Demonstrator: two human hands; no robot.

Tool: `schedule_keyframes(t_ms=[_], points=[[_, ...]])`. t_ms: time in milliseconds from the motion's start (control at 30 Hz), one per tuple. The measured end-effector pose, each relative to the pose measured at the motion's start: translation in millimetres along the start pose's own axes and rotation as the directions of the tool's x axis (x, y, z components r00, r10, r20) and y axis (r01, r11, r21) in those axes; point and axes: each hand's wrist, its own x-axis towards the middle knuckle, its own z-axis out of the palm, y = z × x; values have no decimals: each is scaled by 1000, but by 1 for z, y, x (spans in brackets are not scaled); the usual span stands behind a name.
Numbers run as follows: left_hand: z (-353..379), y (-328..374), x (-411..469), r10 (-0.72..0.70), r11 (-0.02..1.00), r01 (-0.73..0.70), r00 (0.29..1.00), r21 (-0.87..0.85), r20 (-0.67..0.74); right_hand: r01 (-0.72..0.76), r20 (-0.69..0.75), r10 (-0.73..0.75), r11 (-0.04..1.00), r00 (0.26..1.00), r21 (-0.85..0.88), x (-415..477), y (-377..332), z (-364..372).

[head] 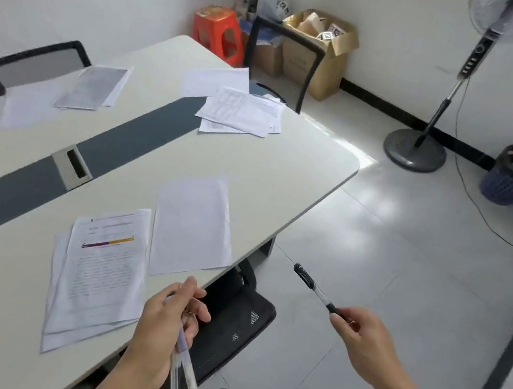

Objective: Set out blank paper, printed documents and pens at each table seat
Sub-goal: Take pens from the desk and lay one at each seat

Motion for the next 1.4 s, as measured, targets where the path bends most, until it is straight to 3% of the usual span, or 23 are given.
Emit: schedule_keyframes(t_ms=[133,367,667,867,1000,1133,1267,1400], points=[[-21,1,1,-35,997,25,986,-66,-160,124,75,-116,986,990,-111,76,-41,17],[-68,12,26,-50,984,-11,943,-179,-330,106,123,-86,981,989,-163,177,-115,92],[-105,16,57,-117,959,2,913,-283,-390,-9,105,70,872,992,-490,244,-125,171],[-115,21,76,-152,959,38,905,-280,-398,1,113,74,834,991,-551,249,-129,176],[-94,38,97,-121,963,32,940,-269,-319,73,200,18,895,980,-440,231,-141,152],[-57,56,123,-55,970,-7,968,-243,-246,121,361,-64,983,930,-136,181,-159,115],[-4,72,145,21,972,-67,980,-227,-198,57,513,-103,993,852,103,129,-167,69],[59,84,156,98,980,-121,984,-158,-147,-98,617,-93,958,781,269,110,-160,23]])
